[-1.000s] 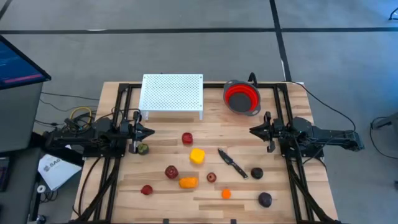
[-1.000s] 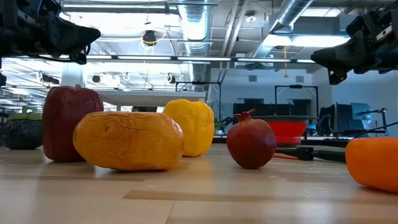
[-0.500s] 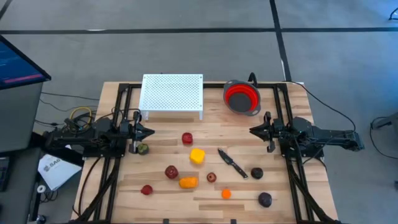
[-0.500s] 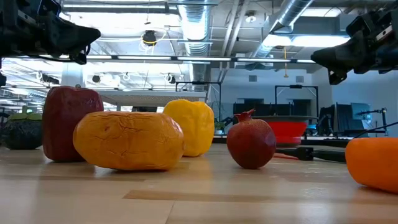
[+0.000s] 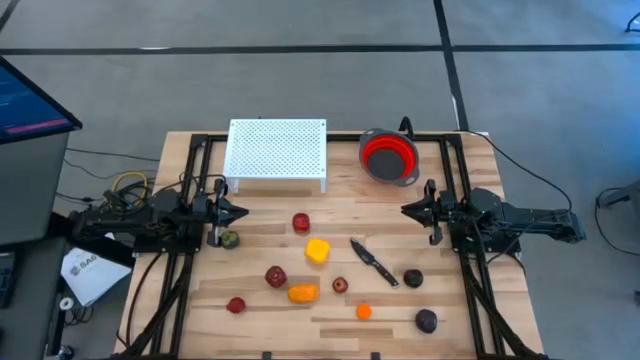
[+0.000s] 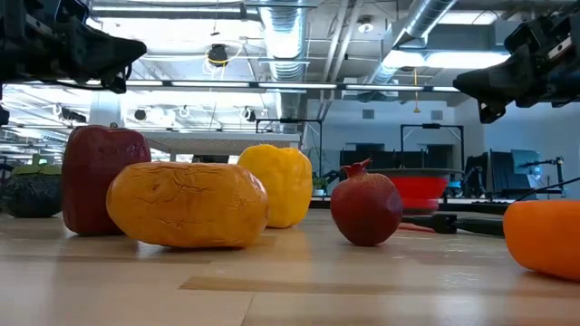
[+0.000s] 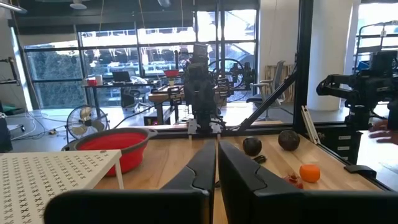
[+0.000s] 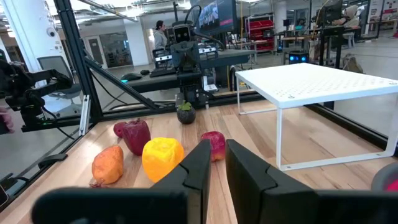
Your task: Pick & Place Fruit
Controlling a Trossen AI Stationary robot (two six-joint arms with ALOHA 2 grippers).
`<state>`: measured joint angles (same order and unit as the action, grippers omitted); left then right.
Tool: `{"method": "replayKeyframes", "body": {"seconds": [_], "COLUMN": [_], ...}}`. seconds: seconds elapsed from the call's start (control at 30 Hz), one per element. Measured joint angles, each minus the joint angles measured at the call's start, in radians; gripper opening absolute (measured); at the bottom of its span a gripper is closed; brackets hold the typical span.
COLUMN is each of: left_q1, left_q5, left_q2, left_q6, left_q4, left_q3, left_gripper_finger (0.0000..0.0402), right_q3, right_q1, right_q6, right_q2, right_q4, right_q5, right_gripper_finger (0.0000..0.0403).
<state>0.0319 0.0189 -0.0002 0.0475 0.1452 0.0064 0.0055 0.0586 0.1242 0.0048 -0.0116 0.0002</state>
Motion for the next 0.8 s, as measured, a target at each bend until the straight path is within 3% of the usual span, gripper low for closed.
{"method": "replayKeyframes", "body": {"seconds": [0.3,0.4,0.57,0.7,0.8], "left_q1": [0.000,0.000,0.000,0.000,0.000], "left_q5": [0.000,0.000,0.000,0.000,0.000], "left_q2": [0.000,0.000,0.000,0.000,0.000], "left_q6": [0.000,0.000,0.000,0.000,0.000], "left_q4": [0.003,0.008,0.014,0.018,0.021], "left_q3": [0.000,0.000,0.000,0.000,0.000], "left_gripper_finger": [0.0012,0.0012,0.0012,0.0012,0.0012], "right_q3": [0.000,0.000,0.000,0.002,0.030], "right_q1": [0.001,0.008,0.003,0.006,0.022], "right_q6": [-0.004,-0.073,0.043,0.131,0.127], "right_q2": [0.000,0.000,0.003,0.021,0.149], "right_q4": [-0.002,-0.038,-0.142,-0.378,-0.421], "right_q5": [0.000,0.000,0.016,0.138,0.231], "right_gripper_finger": [0.0043,0.0043,0.0043,0.0043,0.0043]}}
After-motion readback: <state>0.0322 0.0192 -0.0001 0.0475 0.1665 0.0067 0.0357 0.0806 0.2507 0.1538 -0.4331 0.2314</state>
